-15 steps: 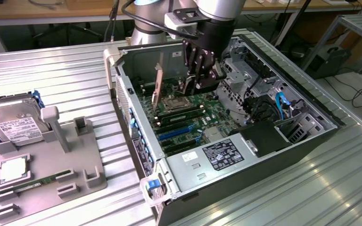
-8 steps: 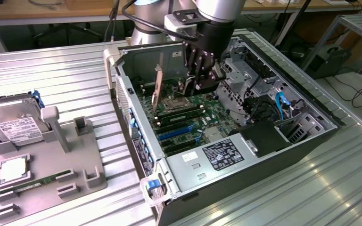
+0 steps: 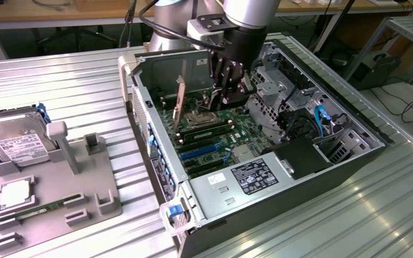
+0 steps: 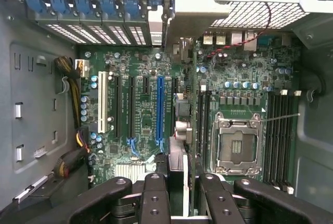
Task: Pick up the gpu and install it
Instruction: 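Insert the gpu into the slot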
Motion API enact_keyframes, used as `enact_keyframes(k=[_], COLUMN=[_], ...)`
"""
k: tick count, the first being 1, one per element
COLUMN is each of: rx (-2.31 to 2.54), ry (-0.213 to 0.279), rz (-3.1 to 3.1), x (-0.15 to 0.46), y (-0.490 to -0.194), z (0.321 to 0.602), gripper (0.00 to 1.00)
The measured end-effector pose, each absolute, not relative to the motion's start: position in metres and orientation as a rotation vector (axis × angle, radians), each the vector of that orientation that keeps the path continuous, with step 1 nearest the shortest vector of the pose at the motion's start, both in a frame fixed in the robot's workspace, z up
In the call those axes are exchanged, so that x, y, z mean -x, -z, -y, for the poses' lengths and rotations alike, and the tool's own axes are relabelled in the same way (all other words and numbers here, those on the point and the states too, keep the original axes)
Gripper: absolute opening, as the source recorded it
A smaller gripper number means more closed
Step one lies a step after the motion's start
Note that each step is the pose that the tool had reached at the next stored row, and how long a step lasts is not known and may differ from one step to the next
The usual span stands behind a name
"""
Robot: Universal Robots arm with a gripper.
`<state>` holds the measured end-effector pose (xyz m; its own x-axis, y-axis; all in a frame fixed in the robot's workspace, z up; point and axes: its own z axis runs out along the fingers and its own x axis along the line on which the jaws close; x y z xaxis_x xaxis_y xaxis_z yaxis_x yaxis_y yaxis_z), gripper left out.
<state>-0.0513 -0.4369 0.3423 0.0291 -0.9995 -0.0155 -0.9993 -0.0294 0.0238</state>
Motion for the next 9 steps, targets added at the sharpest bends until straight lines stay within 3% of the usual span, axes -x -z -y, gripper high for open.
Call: enact_keyframes(k=[9], rx=[-2.243], ry=[0.032], rz=[2.179], x=[0.051], y=[-0.330], z=[0.439], gripper=[0.28])
